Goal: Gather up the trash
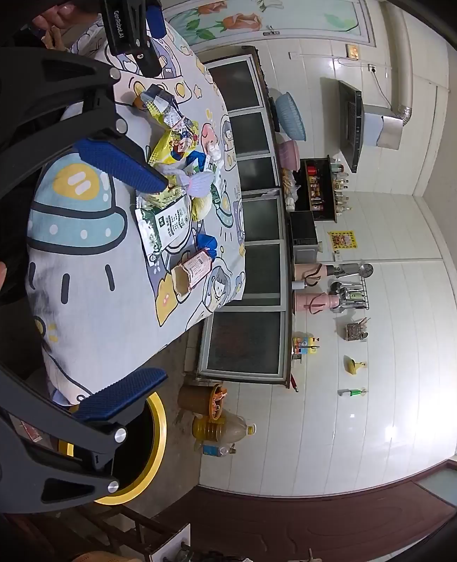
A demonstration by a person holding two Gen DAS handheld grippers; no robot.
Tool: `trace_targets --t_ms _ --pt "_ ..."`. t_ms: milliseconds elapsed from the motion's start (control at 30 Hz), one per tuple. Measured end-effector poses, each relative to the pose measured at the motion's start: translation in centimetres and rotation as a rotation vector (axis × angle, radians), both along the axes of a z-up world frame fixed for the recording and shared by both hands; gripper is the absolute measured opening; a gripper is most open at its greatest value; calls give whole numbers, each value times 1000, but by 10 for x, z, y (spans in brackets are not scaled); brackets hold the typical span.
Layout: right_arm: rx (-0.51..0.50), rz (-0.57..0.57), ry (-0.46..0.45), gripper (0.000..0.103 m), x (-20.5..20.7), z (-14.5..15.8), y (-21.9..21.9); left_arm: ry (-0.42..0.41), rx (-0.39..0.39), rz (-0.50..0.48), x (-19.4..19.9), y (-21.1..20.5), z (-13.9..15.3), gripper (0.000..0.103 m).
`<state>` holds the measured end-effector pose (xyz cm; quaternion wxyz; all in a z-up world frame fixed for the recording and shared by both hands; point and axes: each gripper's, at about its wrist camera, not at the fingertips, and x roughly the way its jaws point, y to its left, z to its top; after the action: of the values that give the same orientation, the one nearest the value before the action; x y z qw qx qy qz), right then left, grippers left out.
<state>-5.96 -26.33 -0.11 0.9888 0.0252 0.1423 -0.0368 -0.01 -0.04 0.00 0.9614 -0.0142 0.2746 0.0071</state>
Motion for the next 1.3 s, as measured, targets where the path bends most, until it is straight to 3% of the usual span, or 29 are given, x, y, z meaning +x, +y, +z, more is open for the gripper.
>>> trace_targets --t_ms 1300 --pt "1 -2 4 95 1 1 -1 -7 -7 -4 0 -1 -1 95"
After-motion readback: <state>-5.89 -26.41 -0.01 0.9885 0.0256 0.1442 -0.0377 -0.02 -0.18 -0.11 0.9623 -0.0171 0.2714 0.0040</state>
